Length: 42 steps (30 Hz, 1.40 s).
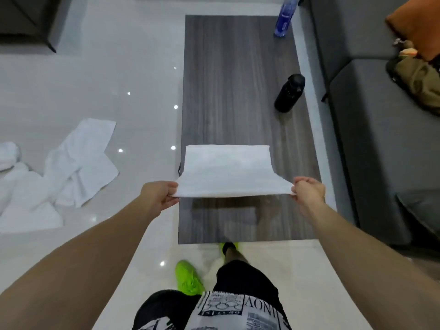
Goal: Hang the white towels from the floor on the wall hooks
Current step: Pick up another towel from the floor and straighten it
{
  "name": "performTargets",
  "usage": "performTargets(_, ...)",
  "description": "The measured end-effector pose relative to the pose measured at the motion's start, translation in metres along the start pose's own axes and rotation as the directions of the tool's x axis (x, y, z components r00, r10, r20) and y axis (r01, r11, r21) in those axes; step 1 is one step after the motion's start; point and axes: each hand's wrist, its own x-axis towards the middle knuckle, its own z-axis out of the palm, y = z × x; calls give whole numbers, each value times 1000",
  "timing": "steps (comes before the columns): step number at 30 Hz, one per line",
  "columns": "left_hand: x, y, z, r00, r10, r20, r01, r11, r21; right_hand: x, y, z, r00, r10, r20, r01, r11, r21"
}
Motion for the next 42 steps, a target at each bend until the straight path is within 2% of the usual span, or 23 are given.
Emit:
performTargets(6,46,-115,8,991,-132,-6,132,990,37,25,135,-7,994,89,-65,-101,975,-200)
performTargets(8,55,-144,9,988,-156,11,155,987,51,17,172,-11,994,55,-92,-79,956,-284)
performTargets(10,60,-170,8,985,-174,23,173,984,47,2,203,-12,998,1,-57,-26,896,-444)
performTargets(12,62,-192,5,982,-188,20,187,982,30,-17,229,-6,999,-15,46,39,823,-566)
performTargets(15,64,-213,5,983,-182,5,182,983,-4,-43,260,12,945,-156,288,320,623,-714)
performTargets(17,69,-220,6,988,-156,-14,155,986,-60,-52,278,27,850,-261,458,524,497,-691)
performTargets(18,72,-222,6,989,-144,-29,141,986,-89,-55,284,36,812,-271,516,580,470,-666)
performTargets(19,75,-223,7,990,-133,-45,128,986,-110,-56,291,45,806,-242,540,583,489,-650)
performTargets(20,77,-224,8,990,-129,-61,121,985,-120,-57,295,54,840,-168,516,509,573,-643)
performTargets(21,79,-224,9,988,-132,-76,122,985,-121,-57,297,63,901,-32,433,314,737,-598)
performTargets(22,80,-225,10,987,-137,-88,127,985,-118,-57,294,72,925,176,337,-7,894,-448)
performTargets(23,79,-226,11,985,-143,-97,132,984,-116,-57,291,80,871,387,303,-335,919,-210)
performTargets(24,79,-227,12,983,-148,-107,135,984,-116,-56,287,85,774,537,335,-568,823,-6)
performTargets(25,78,-229,13,982,-148,-119,135,984,-114,-54,283,88,700,608,374,-689,713,130)
performTargets(26,77,-230,14,981,-147,-128,133,985,-112,-50,281,91,657,641,398,-746,630,217)
performTargets(28,75,-232,17,980,-143,-138,128,985,-113,-45,277,92,627,650,429,-778,548,307)
performTargets(31,68,-229,20,981,-132,-145,117,987,-106,-45,269,90,628,658,415,-777,548,308)
performTargets(36,41,-213,7,984,-116,-138,104,990,-91,-64,234,77,661,637,396,-750,543,378)
performTargets(42,-9,-180,-24,993,-63,-97,49,988,-144,-112,159,83,720,555,417,-692,533,487)
